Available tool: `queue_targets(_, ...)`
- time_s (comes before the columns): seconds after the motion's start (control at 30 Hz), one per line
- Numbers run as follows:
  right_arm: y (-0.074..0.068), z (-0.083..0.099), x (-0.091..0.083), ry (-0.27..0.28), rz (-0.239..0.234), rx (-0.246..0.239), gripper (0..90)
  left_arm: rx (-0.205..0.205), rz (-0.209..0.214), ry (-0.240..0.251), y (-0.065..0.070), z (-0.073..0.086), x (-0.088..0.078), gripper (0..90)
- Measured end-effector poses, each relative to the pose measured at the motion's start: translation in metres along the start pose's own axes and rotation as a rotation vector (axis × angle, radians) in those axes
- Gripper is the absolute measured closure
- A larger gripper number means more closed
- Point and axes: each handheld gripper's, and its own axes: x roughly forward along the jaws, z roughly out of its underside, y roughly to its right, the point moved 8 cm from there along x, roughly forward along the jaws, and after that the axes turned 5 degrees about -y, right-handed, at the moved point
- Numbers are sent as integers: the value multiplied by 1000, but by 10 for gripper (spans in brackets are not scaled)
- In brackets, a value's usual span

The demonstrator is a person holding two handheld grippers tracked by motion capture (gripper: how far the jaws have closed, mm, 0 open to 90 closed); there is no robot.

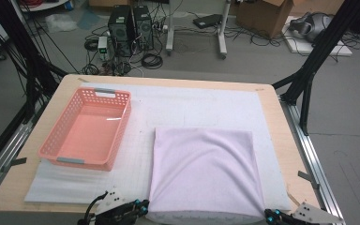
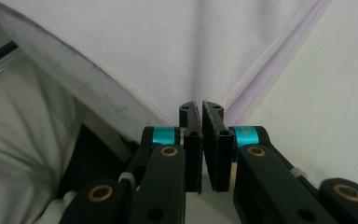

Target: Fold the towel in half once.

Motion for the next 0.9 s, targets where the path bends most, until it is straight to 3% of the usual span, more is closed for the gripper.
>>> queue_targets(0.07,-4,4,-1,-11,-2,-6,859,10,15,7,1,1,-1,829)
queue_targets(0.13,-3,2,-1,-6,7,-3,754,-8,-13,42,-8,-7,0,597)
queue_targets(0.23,6,-12,1,39,21,23,693,-36,-54,102,-29,-27,5,512)
queue_targets(0.37,29,-34,17,64,81,30,718,-60,-77,120,-52,-48,20,532)
queue_targets(0.5,55,-56,42,63,124,62,761,-69,-79,113,-64,-63,40,570)
queue_targets(0.63,72,-72,69,41,137,101,784,-88,-95,95,-74,-69,54,583)
queue_targets(0.7,73,-72,79,11,125,86,891,-87,-104,93,-76,-69,56,583)
queue_targets(0.77,73,-70,78,-2,149,70,900,-85,-115,93,-77,-67,55,583)
queue_targets(0.83,79,-67,69,-19,224,52,900,-90,-123,93,-80,-66,53,581)
queue_targets(0.9,83,-61,62,-6,207,101,900,-93,-131,94,-83,-65,53,572)
